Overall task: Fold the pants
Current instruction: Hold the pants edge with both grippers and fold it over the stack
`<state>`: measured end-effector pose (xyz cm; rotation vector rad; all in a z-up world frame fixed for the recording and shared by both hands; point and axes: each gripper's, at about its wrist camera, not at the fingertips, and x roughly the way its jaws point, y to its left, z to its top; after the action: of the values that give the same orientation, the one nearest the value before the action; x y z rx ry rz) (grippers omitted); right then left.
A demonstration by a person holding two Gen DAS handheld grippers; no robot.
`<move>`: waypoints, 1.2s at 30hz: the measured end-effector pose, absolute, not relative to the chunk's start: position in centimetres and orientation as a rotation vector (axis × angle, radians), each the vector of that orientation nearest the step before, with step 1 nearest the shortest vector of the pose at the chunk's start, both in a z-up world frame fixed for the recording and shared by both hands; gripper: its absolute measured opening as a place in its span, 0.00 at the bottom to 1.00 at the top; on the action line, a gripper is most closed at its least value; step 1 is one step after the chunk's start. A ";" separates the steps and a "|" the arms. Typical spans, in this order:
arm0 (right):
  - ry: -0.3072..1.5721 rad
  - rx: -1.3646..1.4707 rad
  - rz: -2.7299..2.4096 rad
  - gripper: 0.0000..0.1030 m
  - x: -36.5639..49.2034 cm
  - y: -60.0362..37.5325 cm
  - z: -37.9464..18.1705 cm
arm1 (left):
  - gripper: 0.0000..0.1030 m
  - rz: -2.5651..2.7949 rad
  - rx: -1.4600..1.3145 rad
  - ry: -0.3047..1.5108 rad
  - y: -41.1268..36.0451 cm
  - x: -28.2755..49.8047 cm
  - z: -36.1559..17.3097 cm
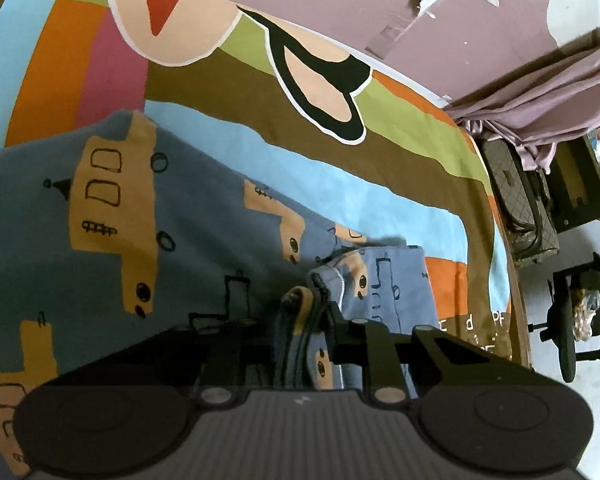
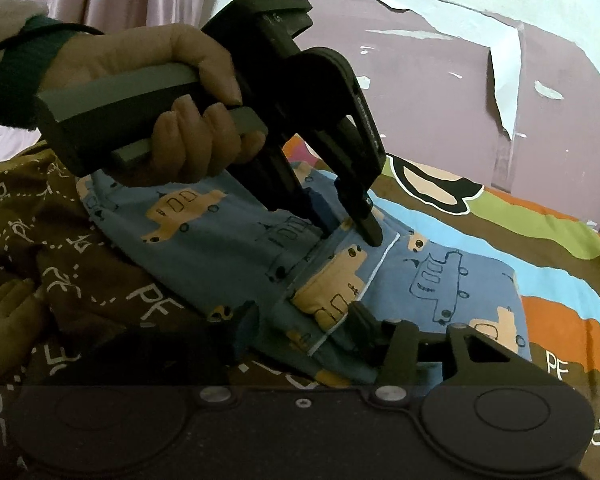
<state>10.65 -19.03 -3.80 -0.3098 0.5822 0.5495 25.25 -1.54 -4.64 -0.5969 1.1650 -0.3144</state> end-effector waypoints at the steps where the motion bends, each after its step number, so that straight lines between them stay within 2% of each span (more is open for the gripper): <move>1: 0.579 -0.325 0.547 0.47 10.7 -18.9 -3.8 | 0.21 -0.309 -0.594 1.166 -1.6 25.2 -4.6; 3: 0.579 -0.352 0.553 0.42 10.6 -18.7 -3.9 | 0.20 -0.303 -0.593 1.169 -1.7 25.2 -4.5; 4: 0.582 -0.365 0.550 0.35 10.6 -18.5 -4.0 | 0.20 -0.301 -0.594 1.171 -1.7 25.2 -4.5; 9: 0.601 -0.366 0.518 0.19 10.8 -18.8 -3.9 | 0.14 -0.311 -0.589 1.165 -1.9 25.1 -4.2; 25: 0.564 -0.209 0.757 0.19 11.1 -18.0 1.6 | 0.11 -0.371 -0.555 1.102 2.2 23.5 -0.3; 29: 0.576 -0.244 0.820 0.19 10.9 -15.6 1.2 | 0.11 -0.363 -0.512 1.090 4.4 22.7 0.1; 36: 0.659 -0.233 0.862 0.21 11.6 -12.4 -1.8 | 0.13 -0.292 -0.476 1.086 6.7 21.7 -2.3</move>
<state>11.59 -12.42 -1.79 -0.2326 0.6592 0.8622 21.69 6.67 -2.27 -0.4758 1.0860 -0.2921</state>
